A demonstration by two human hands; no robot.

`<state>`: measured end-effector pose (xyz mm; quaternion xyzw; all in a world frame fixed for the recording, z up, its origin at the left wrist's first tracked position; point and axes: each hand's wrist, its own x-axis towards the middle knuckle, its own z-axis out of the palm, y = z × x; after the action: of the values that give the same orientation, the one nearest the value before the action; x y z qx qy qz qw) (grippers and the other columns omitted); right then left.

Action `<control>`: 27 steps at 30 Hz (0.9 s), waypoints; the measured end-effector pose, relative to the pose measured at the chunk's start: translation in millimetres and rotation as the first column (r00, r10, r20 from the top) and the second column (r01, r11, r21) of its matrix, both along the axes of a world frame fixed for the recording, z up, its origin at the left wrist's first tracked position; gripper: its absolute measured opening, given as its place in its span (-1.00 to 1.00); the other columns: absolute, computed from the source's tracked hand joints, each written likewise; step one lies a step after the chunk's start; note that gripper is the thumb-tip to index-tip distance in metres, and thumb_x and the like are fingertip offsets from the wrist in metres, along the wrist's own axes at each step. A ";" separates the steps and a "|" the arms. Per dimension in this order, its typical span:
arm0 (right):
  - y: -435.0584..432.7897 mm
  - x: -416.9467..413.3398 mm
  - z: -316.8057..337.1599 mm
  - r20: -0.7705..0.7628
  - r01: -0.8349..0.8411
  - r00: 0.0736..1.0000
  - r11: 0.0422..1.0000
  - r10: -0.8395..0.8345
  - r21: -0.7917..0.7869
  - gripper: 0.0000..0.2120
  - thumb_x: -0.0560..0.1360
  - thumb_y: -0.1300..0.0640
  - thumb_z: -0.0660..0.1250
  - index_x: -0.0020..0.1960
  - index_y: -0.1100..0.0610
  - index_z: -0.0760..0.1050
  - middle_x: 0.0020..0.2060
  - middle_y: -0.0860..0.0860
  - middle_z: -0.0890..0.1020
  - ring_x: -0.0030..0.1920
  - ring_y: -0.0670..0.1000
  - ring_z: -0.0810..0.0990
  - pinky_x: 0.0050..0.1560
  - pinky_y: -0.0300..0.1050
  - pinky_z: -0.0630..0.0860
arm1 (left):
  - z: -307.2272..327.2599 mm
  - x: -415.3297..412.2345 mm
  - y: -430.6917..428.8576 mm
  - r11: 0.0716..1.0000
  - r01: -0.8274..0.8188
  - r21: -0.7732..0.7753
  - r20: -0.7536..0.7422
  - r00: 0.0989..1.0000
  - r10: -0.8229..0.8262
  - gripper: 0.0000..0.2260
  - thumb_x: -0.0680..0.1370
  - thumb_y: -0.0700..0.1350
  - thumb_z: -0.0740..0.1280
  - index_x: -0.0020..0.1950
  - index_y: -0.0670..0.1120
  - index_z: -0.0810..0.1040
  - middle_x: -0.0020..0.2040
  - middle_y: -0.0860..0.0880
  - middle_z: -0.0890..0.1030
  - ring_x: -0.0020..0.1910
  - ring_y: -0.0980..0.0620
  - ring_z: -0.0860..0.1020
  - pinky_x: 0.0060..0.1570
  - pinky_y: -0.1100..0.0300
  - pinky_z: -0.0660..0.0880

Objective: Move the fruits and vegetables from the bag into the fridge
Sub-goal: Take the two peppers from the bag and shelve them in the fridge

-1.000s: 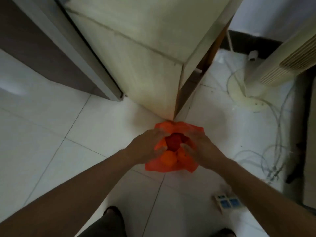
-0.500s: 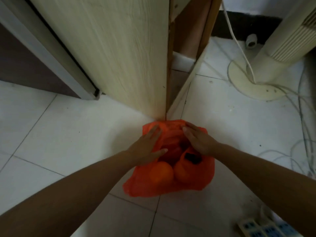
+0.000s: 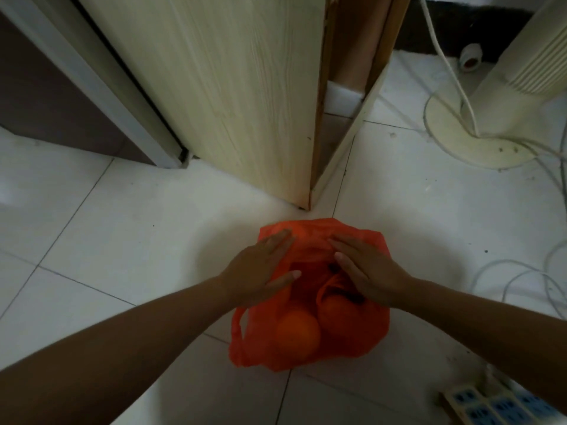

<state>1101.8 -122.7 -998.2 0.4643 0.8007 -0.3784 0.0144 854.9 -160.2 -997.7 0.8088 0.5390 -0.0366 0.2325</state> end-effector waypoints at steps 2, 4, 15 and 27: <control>12.0 -6.9 -5.1 0.018 0.009 1.000 0.998 -0.008 -0.054 -0.35 0.51 -0.24 -0.21 0.52 0.01 0.02 0.52 -0.05 0.03 0.50 -0.07 -0.03 0.41 -0.21 -0.20 | -5.3 1.0 10.1 0.999 -0.036 -0.018 0.004 0.999 0.036 -0.07 0.36 0.48 -0.32 0.54 -0.10 -0.04 0.56 -0.09 -0.04 0.52 -0.03 0.04 0.46 0.12 0.07; 25.9 -12.4 -3.9 -0.007 0.067 0.998 0.994 -0.068 -0.091 -0.37 0.52 -0.23 -0.21 0.52 0.01 0.00 0.52 -0.05 0.03 0.50 -0.05 -0.02 0.42 -0.16 -0.17 | -9.4 1.5 22.4 0.994 -0.101 -0.043 0.030 0.994 0.102 -0.13 0.40 0.44 -0.22 0.54 -0.11 -0.05 0.56 -0.08 -0.04 0.52 0.01 0.01 0.47 0.18 0.01; 42.7 -6.1 4.6 -0.111 0.126 0.987 0.991 -0.120 0.050 -0.51 0.61 -0.16 -0.13 0.46 -0.03 0.19 0.43 0.01 0.30 0.41 -0.01 0.24 0.33 -0.19 0.06 | -8.5 -6.6 34.8 0.982 -0.168 -0.082 0.104 0.979 0.176 -0.33 0.51 0.23 -0.08 0.54 -0.05 -0.11 0.56 -0.02 -0.06 0.51 0.10 -0.03 0.37 0.34 -0.14; -8.6 57.8 23.2 0.189 -0.335 0.939 0.892 0.288 0.303 -0.42 0.56 -0.27 -0.18 0.41 -0.04 0.29 0.34 -0.02 0.45 0.36 0.00 0.39 0.36 0.20 0.18 | 33.7 14.9 21.0 0.981 0.160 0.107 0.039 0.985 -0.165 -0.41 0.55 0.17 0.03 0.53 -0.04 0.07 0.54 -0.08 0.08 0.51 -0.03 0.09 0.44 0.12 0.12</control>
<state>1159.6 -131.3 -975.0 0.3507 0.9137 -0.1984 0.0525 869.9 -139.1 -964.0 0.8617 0.4665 -0.0082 0.1994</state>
